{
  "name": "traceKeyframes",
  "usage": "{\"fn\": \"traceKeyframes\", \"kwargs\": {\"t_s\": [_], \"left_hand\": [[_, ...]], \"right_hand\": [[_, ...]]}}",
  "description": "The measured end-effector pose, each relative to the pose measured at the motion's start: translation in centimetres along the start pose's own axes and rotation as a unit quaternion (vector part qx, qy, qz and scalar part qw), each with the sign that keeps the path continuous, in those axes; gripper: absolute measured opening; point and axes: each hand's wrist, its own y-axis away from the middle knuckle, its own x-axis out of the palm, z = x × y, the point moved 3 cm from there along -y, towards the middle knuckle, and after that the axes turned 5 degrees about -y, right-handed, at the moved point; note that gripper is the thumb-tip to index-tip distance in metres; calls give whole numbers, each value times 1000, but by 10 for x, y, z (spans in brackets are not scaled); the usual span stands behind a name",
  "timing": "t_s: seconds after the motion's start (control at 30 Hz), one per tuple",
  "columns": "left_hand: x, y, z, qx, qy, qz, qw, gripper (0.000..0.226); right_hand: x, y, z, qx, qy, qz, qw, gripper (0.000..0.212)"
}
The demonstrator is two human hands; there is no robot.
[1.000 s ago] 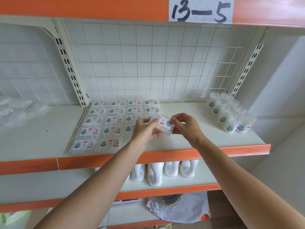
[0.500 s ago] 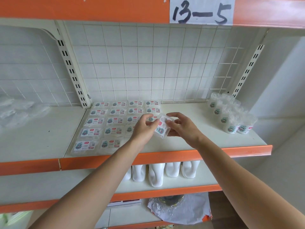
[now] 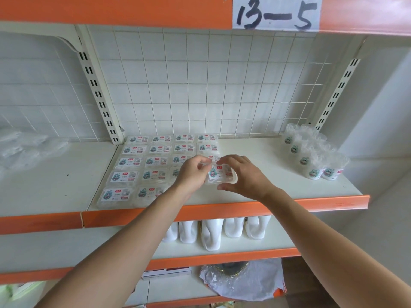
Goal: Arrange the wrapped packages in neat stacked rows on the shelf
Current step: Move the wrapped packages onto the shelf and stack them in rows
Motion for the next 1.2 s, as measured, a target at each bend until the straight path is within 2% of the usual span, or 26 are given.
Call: {"fn": "traceKeyframes", "kwargs": {"t_s": [0.07,0.13,0.23,0.37,0.47,0.63,0.8,1.2], "left_hand": [[-2,1,1,8,-32,3,999,24],[-7,1,-1,46,-120,-16,992,32],[-14,4,0,123,-304,-27,944,37],[-15,9,14,100,-434,3,895,35],[-13,12,22,98,-460,13,882,33],[-12,16,27,112,-456,11,883,31],[-15,17,27,117,-452,20,884,25],[-18,18,28,134,-463,48,875,25]], "right_hand": [[3,-2,1,22,22,-4,1000,62],[6,-4,-2,53,42,-6,998,61],[15,-5,-9,84,80,29,993,60],[30,-6,-9,111,110,47,987,56],[39,-5,-7,108,135,37,984,49],[46,-5,-4,106,126,27,986,41],[52,-12,3,107,136,36,984,41],[55,-11,10,121,152,54,980,44]]}}
